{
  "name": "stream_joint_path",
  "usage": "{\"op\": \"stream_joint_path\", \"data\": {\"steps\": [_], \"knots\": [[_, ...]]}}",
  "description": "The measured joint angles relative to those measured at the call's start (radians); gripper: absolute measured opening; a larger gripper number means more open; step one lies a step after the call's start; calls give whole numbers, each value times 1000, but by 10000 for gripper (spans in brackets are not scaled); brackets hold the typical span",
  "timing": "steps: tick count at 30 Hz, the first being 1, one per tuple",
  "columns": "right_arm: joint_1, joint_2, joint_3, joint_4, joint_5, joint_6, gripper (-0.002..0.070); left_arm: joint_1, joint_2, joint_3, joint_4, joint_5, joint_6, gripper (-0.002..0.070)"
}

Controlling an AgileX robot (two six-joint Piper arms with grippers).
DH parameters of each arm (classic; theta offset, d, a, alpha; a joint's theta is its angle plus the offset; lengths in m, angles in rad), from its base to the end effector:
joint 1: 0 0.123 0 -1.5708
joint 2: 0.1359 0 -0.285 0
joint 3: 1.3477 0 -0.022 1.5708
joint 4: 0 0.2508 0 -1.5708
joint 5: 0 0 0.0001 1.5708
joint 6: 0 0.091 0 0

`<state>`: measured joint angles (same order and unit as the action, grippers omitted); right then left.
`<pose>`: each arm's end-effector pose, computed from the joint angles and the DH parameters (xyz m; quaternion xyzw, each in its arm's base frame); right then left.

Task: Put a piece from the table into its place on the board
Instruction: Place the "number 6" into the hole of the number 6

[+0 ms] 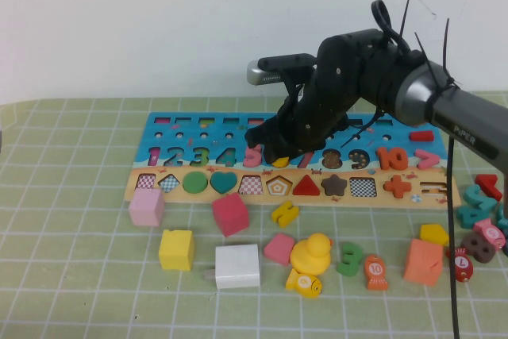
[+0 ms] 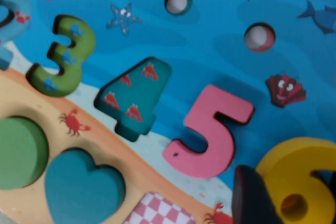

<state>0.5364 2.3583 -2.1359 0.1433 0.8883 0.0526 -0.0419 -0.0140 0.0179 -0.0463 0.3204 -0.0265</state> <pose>0.4471 0.2776 0.2058 -0.2024 0.9392 0.1411 0.2389 0.0535 -0.0036 0.1790 -0.0067 0.7856 -0.0405 0.6173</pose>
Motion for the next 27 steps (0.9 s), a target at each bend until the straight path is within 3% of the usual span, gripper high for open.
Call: {"op": "stream_joint_path", "data": {"steps": [10,20,27], "knots": [[0,4,-2,0,2,0,277,0,0,0,0,0,0,-2],[0,7,-10,0,-6,1,387,0,0,0,0,0,0,-2],[0,7,-120,-6,47,-1,377,0,0,0,0,0,0,-2]]}}
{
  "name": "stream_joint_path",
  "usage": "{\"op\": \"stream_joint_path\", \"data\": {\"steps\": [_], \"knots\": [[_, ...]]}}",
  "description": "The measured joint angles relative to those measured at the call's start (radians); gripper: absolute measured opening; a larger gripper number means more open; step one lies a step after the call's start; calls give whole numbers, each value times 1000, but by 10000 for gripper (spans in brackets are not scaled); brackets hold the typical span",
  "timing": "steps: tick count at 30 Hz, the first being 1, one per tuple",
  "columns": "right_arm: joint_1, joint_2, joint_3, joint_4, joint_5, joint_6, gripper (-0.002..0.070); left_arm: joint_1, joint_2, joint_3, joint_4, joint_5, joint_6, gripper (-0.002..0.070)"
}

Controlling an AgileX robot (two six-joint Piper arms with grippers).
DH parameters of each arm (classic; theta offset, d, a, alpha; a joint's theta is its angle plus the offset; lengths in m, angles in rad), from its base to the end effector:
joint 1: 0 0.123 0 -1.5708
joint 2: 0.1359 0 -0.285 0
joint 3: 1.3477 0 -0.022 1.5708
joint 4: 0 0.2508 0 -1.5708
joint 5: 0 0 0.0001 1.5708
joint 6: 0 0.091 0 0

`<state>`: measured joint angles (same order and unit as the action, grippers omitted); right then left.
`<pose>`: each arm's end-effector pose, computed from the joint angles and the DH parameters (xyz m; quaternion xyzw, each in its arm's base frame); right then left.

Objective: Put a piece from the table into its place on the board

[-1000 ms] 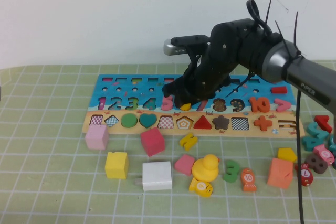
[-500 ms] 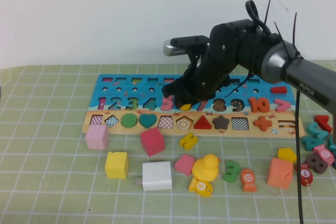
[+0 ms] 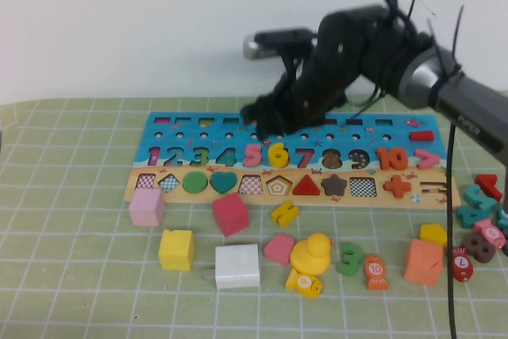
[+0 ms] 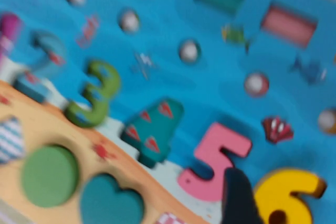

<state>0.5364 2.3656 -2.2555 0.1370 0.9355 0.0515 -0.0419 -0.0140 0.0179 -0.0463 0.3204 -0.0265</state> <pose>0.4522 0.2805 0.2356 -0.2069 0.9287 0.1491 0.2691 0.0535 -0.0036 0.1790 -0.0067 0.7856 -0.0405 0.6173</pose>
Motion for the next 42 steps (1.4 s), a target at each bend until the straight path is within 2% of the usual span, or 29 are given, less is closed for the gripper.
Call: {"op": "stream_joint_path", "data": {"steps": [4,8,11,35,38,42], "knots": [[0,-5,-50,26,15,-17,257,0,0,0,0,0,0,-2],[0,7,-58,75,15,-75,70,0,0,0,0,0,0,-2],[6,33,-58,93,25,-126,19,0,0,0,0,0,0,-2],[11,47,-76,52,123,-172,0,0,0,0,0,0,0,-2],[11,-11,-101,15,194,-172,0,0,0,0,0,0,0,-2],[11,-126,-114,-137,288,-174,0,0,0,0,0,0,0,-2]]}}
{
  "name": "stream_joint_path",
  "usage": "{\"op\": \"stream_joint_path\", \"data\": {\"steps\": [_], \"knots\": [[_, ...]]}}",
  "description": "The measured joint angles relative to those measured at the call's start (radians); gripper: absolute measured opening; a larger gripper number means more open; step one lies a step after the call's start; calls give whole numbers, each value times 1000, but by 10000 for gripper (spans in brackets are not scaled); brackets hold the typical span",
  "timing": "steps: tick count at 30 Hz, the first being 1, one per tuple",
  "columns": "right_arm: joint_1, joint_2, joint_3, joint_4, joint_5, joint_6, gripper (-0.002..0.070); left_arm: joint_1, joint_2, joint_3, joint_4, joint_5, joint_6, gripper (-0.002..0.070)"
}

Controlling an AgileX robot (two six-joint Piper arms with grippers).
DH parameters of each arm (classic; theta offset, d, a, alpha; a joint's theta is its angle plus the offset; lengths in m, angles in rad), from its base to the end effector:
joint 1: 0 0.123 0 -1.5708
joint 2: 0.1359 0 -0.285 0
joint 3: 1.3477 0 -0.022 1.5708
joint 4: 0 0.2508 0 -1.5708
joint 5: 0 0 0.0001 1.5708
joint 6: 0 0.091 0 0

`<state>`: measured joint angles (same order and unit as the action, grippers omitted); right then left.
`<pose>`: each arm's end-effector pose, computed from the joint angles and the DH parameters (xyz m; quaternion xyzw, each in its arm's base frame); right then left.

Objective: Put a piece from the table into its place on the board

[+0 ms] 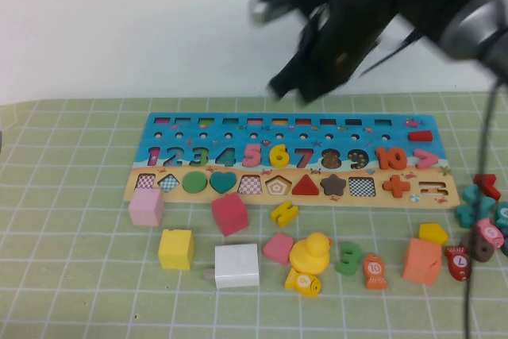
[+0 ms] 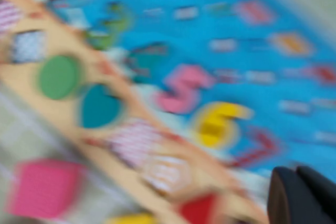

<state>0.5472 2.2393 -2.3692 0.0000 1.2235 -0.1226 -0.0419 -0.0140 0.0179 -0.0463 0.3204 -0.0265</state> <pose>0.4219 0.2571 0.3192 -0.3157 0.9071 0.0587 0.2722 0.0535 -0.0036 0.1790 -0.0067 0.7856 -0.0405 0.6173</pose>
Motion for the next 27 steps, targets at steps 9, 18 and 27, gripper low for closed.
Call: {"op": "stream_joint_path", "data": {"steps": [9,18,27], "knots": [[0,-426,191,-177,15,42,0,0,0,0,0,0,0,-2],[0,-849,658,-257,15,157,0,0,0,0,0,0,0,-2],[0,-998,860,-86,15,208,0,0,0,0,0,0,0,-2]]}}
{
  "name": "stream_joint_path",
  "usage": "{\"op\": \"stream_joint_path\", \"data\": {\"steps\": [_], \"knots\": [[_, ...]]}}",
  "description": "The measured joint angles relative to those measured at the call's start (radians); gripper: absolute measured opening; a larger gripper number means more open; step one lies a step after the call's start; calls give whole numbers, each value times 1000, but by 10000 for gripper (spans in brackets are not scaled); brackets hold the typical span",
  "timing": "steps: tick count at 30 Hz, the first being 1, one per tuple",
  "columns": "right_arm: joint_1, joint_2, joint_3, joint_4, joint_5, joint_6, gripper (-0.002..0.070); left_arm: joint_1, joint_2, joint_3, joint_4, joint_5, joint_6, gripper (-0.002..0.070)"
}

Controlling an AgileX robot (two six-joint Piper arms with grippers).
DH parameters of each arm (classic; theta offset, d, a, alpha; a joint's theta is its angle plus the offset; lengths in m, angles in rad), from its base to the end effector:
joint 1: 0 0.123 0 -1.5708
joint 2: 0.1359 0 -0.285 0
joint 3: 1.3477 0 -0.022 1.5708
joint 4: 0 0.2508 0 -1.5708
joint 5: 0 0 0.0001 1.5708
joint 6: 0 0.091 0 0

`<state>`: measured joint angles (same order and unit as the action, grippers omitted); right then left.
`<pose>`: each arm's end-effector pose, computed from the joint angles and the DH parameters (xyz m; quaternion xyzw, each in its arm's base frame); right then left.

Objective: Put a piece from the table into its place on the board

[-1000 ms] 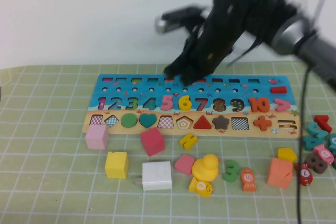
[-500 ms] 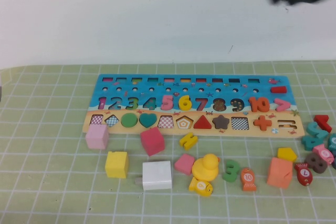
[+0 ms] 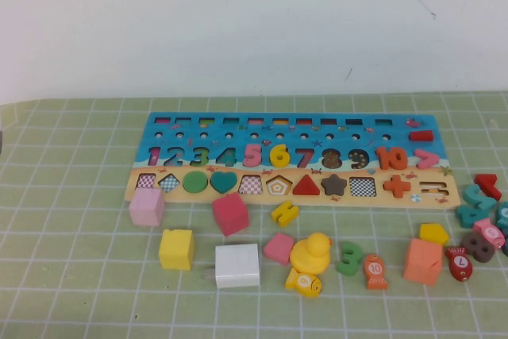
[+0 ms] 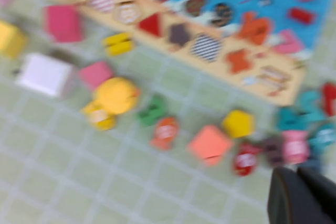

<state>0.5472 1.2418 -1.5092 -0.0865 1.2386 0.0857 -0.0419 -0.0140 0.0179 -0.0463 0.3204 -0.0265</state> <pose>0.2006 0.1135 0.4403 -0.2147 0.9159 0.0636 0.3331 0.0535 -0.0036 0.1790 -0.0067 0.7856 -0.0405 0.6173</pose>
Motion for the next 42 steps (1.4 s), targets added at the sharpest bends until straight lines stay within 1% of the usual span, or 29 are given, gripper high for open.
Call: {"op": "stream_joint_path", "data": {"steps": [5,10,14,16,19,21,26,29,31,36,39,42], "knots": [[0,10,4,117,0,2,0,0,0,0,0,0,0,-2],[0,36,4,163,0,-3,0,0,0,0,0,0,0,-2],[-36,-14,44,165,-12,-92,0,-1,0,0,0,0,0,-2],[-69,-83,100,171,-83,-140,0,-1,0,0,0,0,0,-2],[-138,-221,244,192,-281,-234,0,-1,0,0,0,0,0,-2],[-198,-328,382,199,-441,-282,0,-1,0,0,0,0,0,-2],[-364,-578,758,201,-780,-319,0,-1,0,0,0,0,0,-2],[-454,-717,972,201,-915,-320,0,-1,0,0,0,0,0,-2],[-509,-815,1099,203,-961,-320,0,-1,0,0,0,0,0,-2],[-617,-1040,1398,217,-987,-320,0,-1,0,0,0,0,0,-2],[-658,-1139,1508,278,-1000,-320,0,-1,0,0,0,0,0,-2],[-677,-1217,1536,327,-961,-320,0,-1,0,0,0,0,0,-2]]}}
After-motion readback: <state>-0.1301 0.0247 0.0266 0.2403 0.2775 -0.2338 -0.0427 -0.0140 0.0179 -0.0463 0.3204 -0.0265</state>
